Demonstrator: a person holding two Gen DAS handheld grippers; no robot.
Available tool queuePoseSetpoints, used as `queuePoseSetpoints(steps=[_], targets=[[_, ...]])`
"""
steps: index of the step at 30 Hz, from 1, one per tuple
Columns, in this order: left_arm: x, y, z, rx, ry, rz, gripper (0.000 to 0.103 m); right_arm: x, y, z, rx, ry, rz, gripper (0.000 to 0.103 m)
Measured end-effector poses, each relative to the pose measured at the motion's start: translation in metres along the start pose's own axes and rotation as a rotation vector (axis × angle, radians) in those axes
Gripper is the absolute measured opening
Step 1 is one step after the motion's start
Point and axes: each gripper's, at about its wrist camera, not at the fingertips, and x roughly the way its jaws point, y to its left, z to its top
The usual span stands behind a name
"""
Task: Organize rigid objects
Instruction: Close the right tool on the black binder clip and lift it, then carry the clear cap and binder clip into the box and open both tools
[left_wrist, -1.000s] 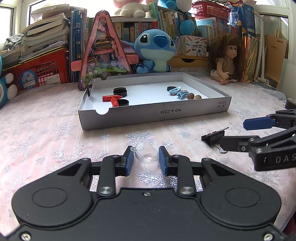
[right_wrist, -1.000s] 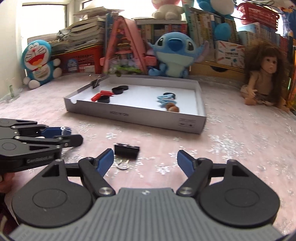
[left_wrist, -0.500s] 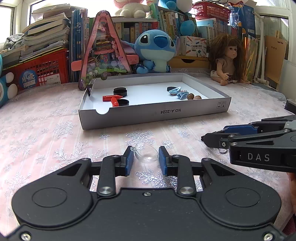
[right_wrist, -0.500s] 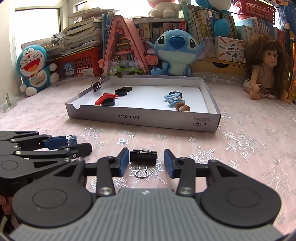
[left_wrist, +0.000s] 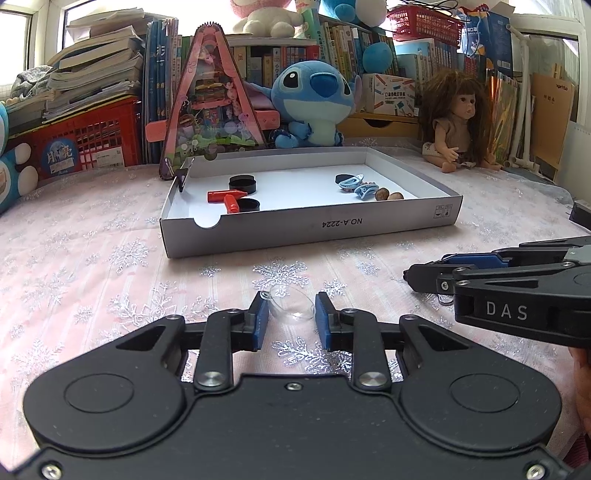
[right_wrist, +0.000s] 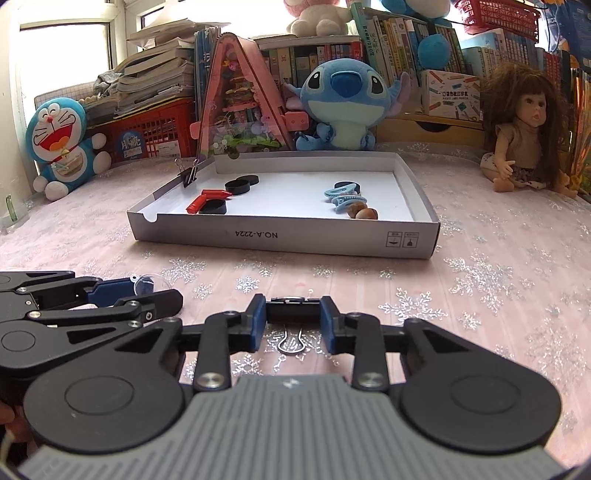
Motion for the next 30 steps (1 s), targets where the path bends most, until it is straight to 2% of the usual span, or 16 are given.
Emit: queuePoseSetpoints(steps=[8, 15, 22, 30], targets=[[-0.006, 0.001, 0.015, -0.023, -0.015, -0.017, 0.025, -0.007, -0.007, 0.01, 0.004, -0.032, -0.018, 0.036], [-0.006, 0.011, 0.042, -0.062, -0.035, -0.013, 0.025, -0.01, -0.02, 0.029, 0.025, -0.064, -0.032, 0.036], [0.006, 0.024, 0.072, -0.093, -0.042, -0.002, 0.025, -0.004, -0.038, 0.058, 0.061, -0.075, -0.026, 0.036], [0.034, 0.048, 0.123, -0.171, -0.023, 0.006, 0.025, 0.018, -0.063, 0.101, 0.104, -0.05, -0.008, 0.036]])
